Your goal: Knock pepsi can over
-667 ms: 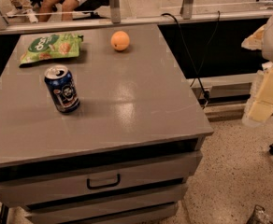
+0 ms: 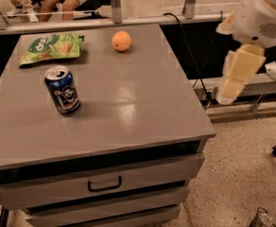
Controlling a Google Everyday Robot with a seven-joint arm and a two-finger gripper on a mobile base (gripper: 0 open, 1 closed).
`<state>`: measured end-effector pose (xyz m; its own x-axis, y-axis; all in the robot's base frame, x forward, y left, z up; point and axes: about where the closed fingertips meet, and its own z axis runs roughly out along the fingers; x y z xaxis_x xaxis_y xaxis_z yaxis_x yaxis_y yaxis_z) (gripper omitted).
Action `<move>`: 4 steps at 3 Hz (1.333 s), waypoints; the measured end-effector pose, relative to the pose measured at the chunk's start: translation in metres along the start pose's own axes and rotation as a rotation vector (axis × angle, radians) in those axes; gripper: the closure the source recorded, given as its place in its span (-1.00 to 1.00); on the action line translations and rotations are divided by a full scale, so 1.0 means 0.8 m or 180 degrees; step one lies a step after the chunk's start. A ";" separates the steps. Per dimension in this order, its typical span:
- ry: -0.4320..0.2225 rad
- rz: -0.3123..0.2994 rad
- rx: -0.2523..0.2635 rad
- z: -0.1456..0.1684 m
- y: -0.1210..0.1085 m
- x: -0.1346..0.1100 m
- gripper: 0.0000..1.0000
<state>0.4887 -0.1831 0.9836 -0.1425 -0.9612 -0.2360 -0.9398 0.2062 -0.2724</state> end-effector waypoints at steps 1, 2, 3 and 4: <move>-0.0261 -0.0230 -0.0131 0.044 -0.049 -0.081 -1.00; -0.0659 -0.0331 -0.0287 0.095 -0.072 -0.162 -1.00; -0.1199 -0.0367 -0.0268 0.115 -0.066 -0.230 -1.00; -0.1353 -0.0338 -0.0087 0.113 -0.081 -0.250 -1.00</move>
Offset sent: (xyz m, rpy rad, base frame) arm 0.1477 0.2175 -0.0402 0.3572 0.0220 0.2738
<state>0.6066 0.0125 0.9639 0.0905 -0.8149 -0.5725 -0.9511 0.0998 -0.2924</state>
